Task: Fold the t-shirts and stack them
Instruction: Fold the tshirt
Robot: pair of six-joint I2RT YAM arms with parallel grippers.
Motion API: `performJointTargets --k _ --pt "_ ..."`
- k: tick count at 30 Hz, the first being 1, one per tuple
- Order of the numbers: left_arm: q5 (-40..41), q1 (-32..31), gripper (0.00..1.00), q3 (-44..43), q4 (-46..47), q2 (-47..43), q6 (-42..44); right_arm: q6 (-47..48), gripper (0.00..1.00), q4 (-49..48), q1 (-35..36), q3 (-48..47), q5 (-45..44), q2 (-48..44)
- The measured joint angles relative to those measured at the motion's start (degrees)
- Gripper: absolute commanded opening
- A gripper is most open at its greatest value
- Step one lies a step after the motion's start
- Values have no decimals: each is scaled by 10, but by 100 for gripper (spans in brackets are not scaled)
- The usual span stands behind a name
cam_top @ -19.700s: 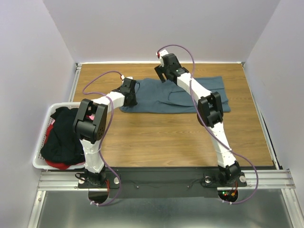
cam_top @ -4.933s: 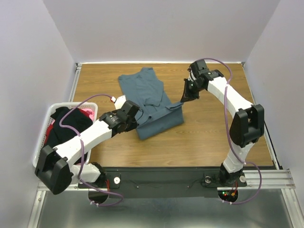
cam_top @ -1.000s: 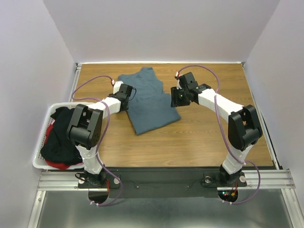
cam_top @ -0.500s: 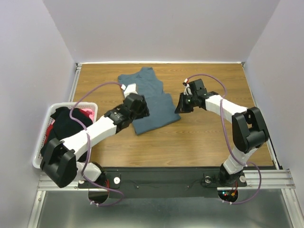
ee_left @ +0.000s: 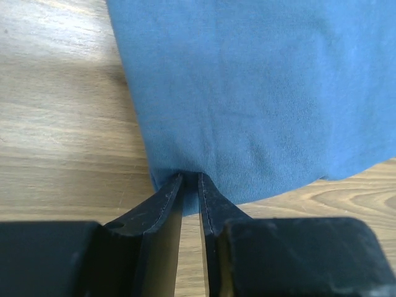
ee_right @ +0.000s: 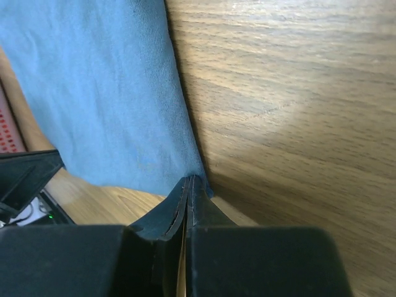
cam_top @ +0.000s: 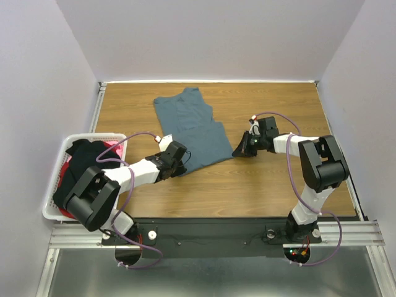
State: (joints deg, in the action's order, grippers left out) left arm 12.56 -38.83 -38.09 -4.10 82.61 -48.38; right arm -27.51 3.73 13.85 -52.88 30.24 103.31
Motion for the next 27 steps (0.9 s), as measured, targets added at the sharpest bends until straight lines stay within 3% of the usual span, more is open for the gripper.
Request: performJointTargets --k 10,11,14,15,17,18,22,27 --pt "-15 21 28 80 -2 -97 -39 -50 2 -21 -4 85 0 -74" --pt "-16 22 30 80 -9 -100 -40 -51 4 -11 -4 87 -5 -83" --pt "-16 23 49 75 -35 -102 -40 -46 9 17 -4 83 -18 -98" --pt "-16 23 60 69 -47 -104 -36 -40 14 35 -4 77 -24 -106" --pt "-15 23 68 54 -75 -113 -31 -33 21 61 -4 64 -31 -117" --pt "-13 23 71 42 -96 -122 -33 -28 33 76 -4 55 -38 -128" --pt "-2 23 72 11 -133 -153 -37 -22 59 103 -4 38 -65 -164" --pt "6 16 71 -5 -143 -124 -47 -28 66 123 5 36 -100 -171"
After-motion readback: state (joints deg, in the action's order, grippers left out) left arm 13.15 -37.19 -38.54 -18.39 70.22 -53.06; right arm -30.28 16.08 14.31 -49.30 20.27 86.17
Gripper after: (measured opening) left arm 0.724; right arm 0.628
